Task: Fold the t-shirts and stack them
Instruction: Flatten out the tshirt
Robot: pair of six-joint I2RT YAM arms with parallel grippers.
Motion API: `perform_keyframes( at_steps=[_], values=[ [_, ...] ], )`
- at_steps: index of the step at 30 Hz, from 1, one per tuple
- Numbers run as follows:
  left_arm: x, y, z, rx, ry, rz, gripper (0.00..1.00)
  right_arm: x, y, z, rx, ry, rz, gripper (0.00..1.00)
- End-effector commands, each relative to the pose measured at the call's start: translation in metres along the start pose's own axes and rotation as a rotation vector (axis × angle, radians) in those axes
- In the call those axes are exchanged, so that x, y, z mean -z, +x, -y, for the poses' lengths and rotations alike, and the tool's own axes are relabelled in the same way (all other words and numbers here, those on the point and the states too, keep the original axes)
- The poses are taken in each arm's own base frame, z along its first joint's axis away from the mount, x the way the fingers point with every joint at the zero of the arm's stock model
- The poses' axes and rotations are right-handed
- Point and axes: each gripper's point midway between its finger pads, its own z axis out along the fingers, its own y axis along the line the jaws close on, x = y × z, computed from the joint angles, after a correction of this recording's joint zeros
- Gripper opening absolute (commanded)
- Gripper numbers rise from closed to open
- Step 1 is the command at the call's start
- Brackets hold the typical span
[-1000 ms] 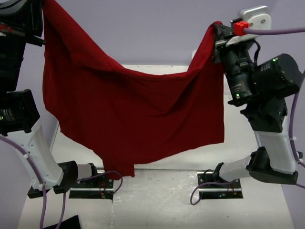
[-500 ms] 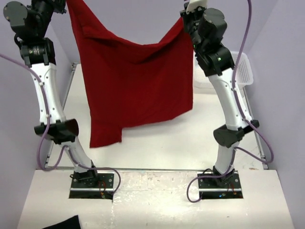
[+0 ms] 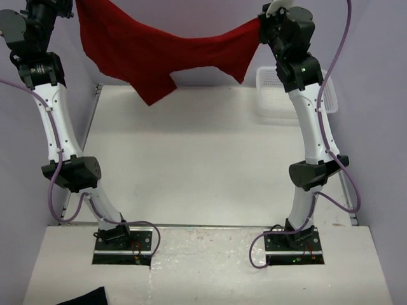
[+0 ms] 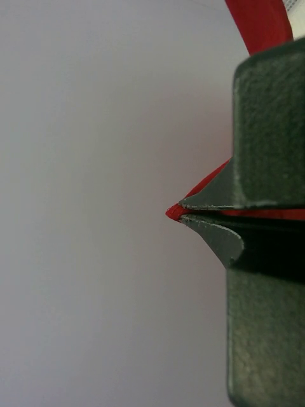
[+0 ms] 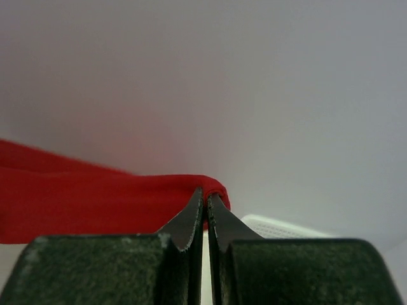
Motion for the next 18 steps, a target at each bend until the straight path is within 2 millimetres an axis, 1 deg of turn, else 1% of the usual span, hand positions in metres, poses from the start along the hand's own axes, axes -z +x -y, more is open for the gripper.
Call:
perform_keyframes(
  at_steps=[1, 2, 3, 4, 5, 6, 7, 8, 9, 10, 11, 12, 13, 14, 15, 16, 17, 18],
  values=[
    [0.019, -0.051, 0.055, -0.083, 0.119, 0.061, 0.00, 0.012, 0.030, -0.014, -0.074, -0.051, -0.124, 0.00],
    [0.024, -0.024, 0.052, -0.051, 0.117, -0.005, 0.00, 0.013, 0.049, -0.020, -0.114, -0.064, -0.180, 0.00],
    [0.025, -0.010, 0.050, -0.074, 0.114, -0.035, 0.00, 0.015, 0.093, -0.030, -0.117, -0.078, -0.298, 0.00],
    [0.027, 0.019, 0.052, -0.040, 0.100, -0.118, 0.00, 0.017, 0.115, -0.037, -0.176, -0.075, -0.359, 0.00],
    [0.033, 0.049, 0.047, -0.021, 0.072, -0.197, 0.00, 0.021, 0.136, -0.040, -0.198, -0.070, -0.420, 0.00],
    [0.041, 0.080, 0.048, 0.010, 0.055, -0.281, 0.00, 0.033, 0.177, -0.046, -0.207, -0.064, -0.540, 0.00],
    [0.062, 0.121, 0.045, 0.064, 0.024, -0.362, 0.00, 0.041, 0.195, -0.053, -0.248, -0.055, -0.599, 0.00],
    [0.072, 0.141, 0.043, 0.086, -0.012, -0.396, 0.00, 0.048, 0.207, -0.059, -0.265, -0.056, -0.631, 0.00],
    [0.082, 0.161, 0.051, 0.105, -0.036, -0.434, 0.00, 0.067, 0.234, -0.063, -0.273, -0.047, -0.707, 0.00],
    [0.094, 0.180, 0.050, 0.118, -0.076, -0.473, 0.00, 0.077, 0.246, -0.067, -0.303, -0.027, -0.743, 0.00],
    [0.121, 0.214, 0.053, 0.150, -0.121, -0.560, 0.00, 0.087, 0.255, -0.068, -0.307, -0.015, -0.771, 0.00],
    [0.138, 0.237, 0.061, 0.188, -0.162, -0.622, 0.00, 0.104, 0.280, -0.070, -0.302, -0.001, -0.842, 0.00],
    [0.176, 0.270, 0.068, 0.241, -0.194, -0.698, 0.00, 0.115, 0.279, -0.068, -0.330, 0.025, -0.851, 0.00],
    [0.193, 0.283, 0.075, 0.276, -0.209, -0.727, 0.00, 0.127, 0.285, -0.066, -0.338, 0.045, -0.887, 0.00],
    [0.213, 0.297, 0.082, 0.342, -0.260, -0.764, 0.00, 0.143, 0.301, -0.066, -0.341, 0.064, -0.935, 0.00],
    [0.251, 0.311, 0.083, 0.371, -0.336, -0.800, 0.00, 0.154, 0.292, -0.063, -0.364, 0.077, -0.913, 0.00],
    [0.265, 0.312, 0.084, 0.379, -0.373, -0.806, 0.00, 0.160, 0.293, -0.064, -0.375, 0.076, -0.901, 0.00],
    [0.293, 0.308, 0.077, 0.367, -0.492, -0.811, 0.00, 0.178, 0.304, -0.063, -0.388, 0.085, -0.930, 0.00]
  ],
)
